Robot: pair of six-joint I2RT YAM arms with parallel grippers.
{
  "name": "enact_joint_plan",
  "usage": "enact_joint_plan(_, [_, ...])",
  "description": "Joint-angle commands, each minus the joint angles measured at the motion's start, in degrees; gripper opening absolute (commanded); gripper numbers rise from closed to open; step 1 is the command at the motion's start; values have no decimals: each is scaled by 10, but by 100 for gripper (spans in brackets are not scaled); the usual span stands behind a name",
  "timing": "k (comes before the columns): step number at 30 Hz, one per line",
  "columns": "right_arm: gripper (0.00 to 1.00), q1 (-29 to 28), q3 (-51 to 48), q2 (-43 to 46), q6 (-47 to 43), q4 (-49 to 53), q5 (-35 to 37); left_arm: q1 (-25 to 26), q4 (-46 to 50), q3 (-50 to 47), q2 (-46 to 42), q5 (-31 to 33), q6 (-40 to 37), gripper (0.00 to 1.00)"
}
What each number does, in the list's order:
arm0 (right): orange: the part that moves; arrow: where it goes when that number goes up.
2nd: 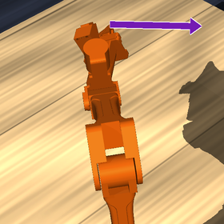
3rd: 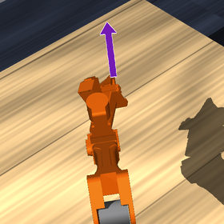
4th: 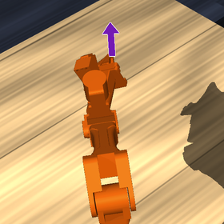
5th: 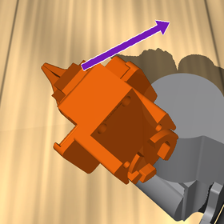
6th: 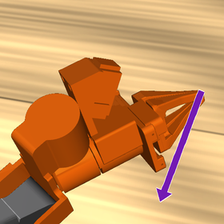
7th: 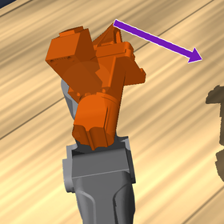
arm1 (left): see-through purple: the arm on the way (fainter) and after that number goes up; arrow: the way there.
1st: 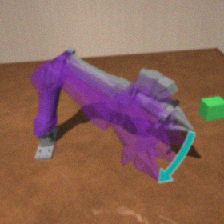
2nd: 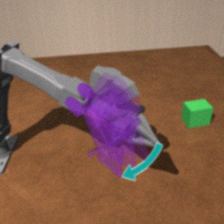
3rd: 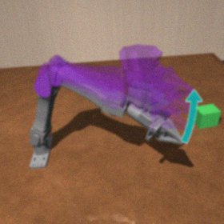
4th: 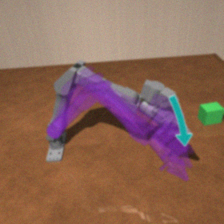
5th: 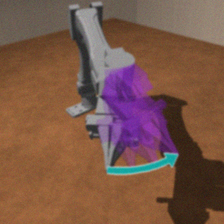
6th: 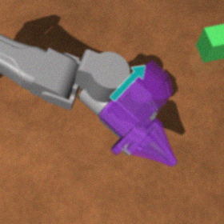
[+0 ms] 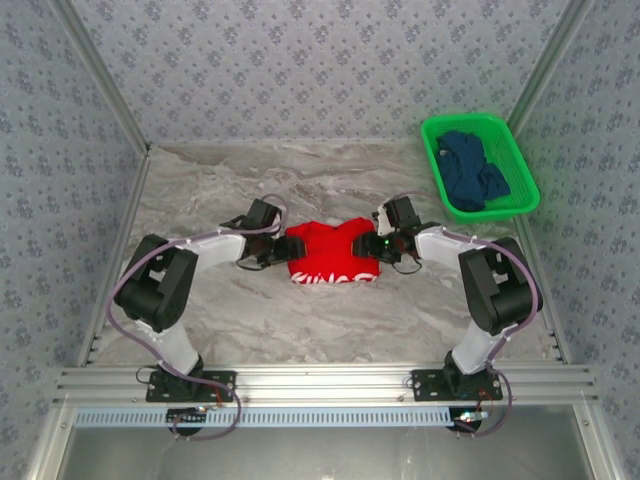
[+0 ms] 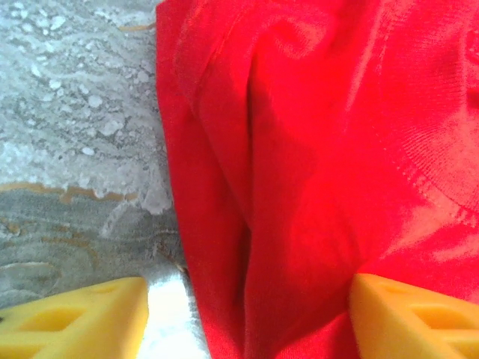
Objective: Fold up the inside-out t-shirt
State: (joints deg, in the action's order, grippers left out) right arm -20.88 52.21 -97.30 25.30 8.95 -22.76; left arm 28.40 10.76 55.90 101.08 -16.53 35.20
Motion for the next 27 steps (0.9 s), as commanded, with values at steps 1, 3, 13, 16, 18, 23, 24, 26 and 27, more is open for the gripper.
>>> enact_joint_plan(1, [57,-2,-7,6,6,-1,2,23,-53,18,51,-44,8,56])
enact_joint_plan(3, [57,-2,-5,8,5,2,1,22,-62,28,61,-41,9,45])
enact_joint_plan(13, [56,14,11,52,-16,44,14,-40,-55,100,87,-73,-44,0])
enact_joint_plan(16, [57,25,12,78,-29,68,27,-84,35,147,90,-65,-119,0])
enact_joint_plan(18, [58,32,16,95,-38,85,36,-121,101,180,97,-56,-173,0])
enact_joint_plan(23, [59,45,31,121,-53,119,40,-235,225,269,122,-12,-273,0])
enact_joint_plan(24, [59,46,35,121,-55,123,38,-254,238,286,127,-3,-289,0])
enact_joint_plan(26, [59,46,47,121,-65,137,33,-295,275,338,145,43,-322,0])
enact_joint_plan(27, [59,46,52,120,-68,142,34,-310,295,362,157,62,-338,0])
